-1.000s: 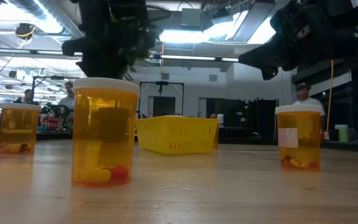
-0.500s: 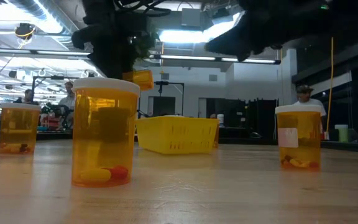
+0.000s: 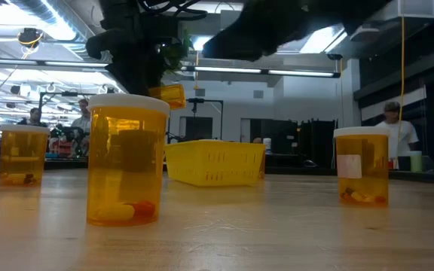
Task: Pick and place pill bottles into a basket
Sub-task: Put the pill bottle into the bin
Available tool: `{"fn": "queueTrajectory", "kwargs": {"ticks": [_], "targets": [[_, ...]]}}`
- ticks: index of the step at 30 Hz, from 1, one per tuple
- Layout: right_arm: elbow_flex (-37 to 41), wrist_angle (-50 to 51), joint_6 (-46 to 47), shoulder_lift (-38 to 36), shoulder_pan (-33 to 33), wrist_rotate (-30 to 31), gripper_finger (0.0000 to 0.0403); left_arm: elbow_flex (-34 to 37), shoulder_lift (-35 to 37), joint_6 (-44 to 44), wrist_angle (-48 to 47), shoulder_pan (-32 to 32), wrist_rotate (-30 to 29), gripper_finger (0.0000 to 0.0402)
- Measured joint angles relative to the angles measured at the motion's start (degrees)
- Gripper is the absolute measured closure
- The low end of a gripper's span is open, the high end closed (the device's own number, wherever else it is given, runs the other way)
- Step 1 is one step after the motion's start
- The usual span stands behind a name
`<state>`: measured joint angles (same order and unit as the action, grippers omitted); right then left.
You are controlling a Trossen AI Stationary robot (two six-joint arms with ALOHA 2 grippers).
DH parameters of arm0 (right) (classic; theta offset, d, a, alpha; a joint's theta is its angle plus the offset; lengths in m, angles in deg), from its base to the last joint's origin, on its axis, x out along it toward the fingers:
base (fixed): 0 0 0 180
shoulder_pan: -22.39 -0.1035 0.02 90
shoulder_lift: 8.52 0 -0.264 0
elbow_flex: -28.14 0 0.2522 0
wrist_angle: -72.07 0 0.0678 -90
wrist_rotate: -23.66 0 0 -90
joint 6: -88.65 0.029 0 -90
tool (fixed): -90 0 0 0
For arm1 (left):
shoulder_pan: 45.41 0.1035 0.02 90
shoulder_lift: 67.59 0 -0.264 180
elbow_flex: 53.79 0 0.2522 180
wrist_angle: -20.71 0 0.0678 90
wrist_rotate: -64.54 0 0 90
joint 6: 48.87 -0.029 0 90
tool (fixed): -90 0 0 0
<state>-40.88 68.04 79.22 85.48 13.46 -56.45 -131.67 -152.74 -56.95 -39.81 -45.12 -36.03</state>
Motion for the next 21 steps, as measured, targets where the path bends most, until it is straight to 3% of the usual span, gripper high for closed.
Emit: {"fn": "queueTrajectory", "kwargs": {"ticks": [10,21], "targets": [[-12.29,13.61,-4.5,6.53,0.04,1.72,0.0189,0.0,0.0,0.2,-0.22,-0.02,0.17,0.0185],[-12.22,20.45,-1.75,4.57,0.17,1.7,0.0179,0.0,0.0,5.41,-1.14,-1.32,-0.09,0.0185]]}}
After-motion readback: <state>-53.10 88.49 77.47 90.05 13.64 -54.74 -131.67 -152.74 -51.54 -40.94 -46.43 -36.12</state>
